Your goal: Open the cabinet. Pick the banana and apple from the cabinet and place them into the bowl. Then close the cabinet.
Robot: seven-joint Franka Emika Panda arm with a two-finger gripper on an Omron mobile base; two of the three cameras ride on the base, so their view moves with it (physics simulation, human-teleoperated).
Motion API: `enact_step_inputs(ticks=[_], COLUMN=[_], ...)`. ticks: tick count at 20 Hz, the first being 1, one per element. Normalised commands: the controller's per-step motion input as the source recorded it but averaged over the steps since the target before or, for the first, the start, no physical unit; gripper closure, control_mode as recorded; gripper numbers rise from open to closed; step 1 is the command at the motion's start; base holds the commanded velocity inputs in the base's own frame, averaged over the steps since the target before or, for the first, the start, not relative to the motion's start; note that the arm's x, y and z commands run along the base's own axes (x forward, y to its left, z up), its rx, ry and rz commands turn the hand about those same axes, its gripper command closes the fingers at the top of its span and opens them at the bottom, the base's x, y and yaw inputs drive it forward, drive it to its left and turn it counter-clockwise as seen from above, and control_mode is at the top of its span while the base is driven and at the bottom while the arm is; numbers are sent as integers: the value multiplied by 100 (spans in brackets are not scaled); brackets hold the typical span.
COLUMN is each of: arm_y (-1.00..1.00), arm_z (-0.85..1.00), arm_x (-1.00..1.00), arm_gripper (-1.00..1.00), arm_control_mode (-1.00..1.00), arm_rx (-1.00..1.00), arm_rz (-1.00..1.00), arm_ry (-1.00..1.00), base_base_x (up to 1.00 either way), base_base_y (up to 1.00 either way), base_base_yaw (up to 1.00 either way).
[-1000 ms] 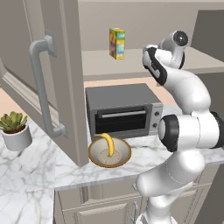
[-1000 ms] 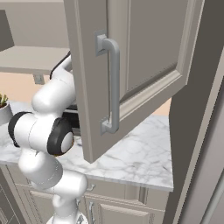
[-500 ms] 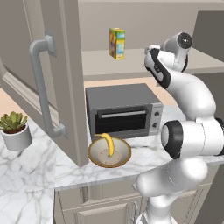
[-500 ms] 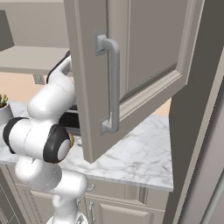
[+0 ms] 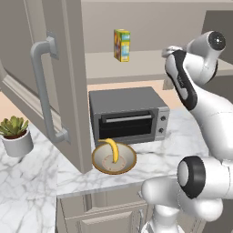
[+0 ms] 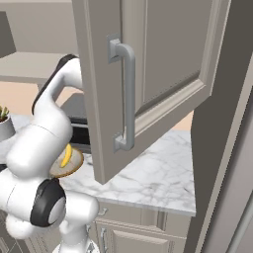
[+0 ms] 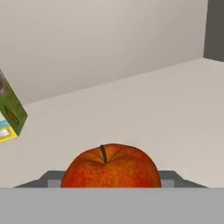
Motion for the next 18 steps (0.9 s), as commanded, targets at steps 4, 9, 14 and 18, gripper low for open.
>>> enact_step_inputs(ticks=[4, 9, 14, 18], arm_y=[25, 52, 74, 75], arm_z=[0, -1, -18, -73], arm_x=[-100, -100, -100, -88], arm_gripper=[100, 100, 100, 100], arm_control_mode=[-100, -100, -100, -100], arm_rx=[1, 0, 0, 0], arm_rz=[3, 8, 19, 30], arm_ry=[22, 29, 25, 16], base_base_x=[0, 0, 0, 0], base_base_y=[0, 0, 0, 0], base_base_yaw=[0, 0, 0, 0])
